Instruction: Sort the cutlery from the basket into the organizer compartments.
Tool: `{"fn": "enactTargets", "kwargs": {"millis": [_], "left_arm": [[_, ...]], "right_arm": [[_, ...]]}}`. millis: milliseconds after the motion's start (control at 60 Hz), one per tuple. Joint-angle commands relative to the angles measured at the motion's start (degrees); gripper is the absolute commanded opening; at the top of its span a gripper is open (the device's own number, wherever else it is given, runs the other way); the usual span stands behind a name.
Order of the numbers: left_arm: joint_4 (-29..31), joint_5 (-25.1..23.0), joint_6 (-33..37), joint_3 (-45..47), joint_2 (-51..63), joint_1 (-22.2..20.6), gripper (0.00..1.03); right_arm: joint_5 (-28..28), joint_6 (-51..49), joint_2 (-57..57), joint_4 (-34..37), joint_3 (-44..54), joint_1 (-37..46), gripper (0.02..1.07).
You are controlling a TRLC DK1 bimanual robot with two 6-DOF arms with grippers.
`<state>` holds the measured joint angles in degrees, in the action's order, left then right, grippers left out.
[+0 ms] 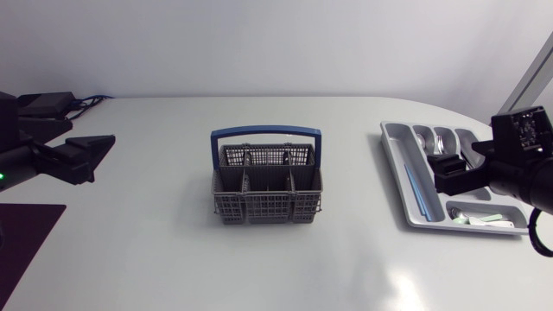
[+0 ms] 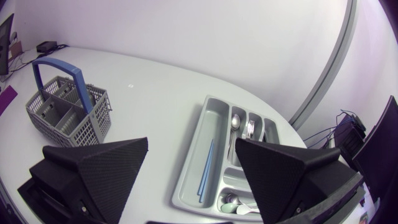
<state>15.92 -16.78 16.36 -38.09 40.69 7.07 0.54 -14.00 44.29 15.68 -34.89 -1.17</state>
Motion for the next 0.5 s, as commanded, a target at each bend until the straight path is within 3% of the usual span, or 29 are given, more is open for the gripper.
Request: {"fn": "enactTargets", "kwargs": {"millis": [0, 150, 350, 483], "left_arm": [[-1.77, 0.34, -3.70, 2.58, -3.07, 0.58, 0.99], [-4.32, 0.69, -6.69, 5.48, -8.61, 0.75, 0.99], [-5.38, 7.46, -7.04, 8.99, -14.14, -1.18, 0.99], [-6.68, 8.63, -8.06, 12.72, -17.98, -1.90, 0.99]], "right_arm": [[0.61, -0.41, -2.28, -1.97, 2.81, 1.26, 1.03], [0.69, -0.68, -5.36, -3.47, 5.63, 1.43, 1.03], [0.61, -3.75, -10.02, -5.05, 8.35, 1.43, 1.03], [0.69, -5.16, -12.13, -7.07, 11.08, 1.43, 1.03]]}}
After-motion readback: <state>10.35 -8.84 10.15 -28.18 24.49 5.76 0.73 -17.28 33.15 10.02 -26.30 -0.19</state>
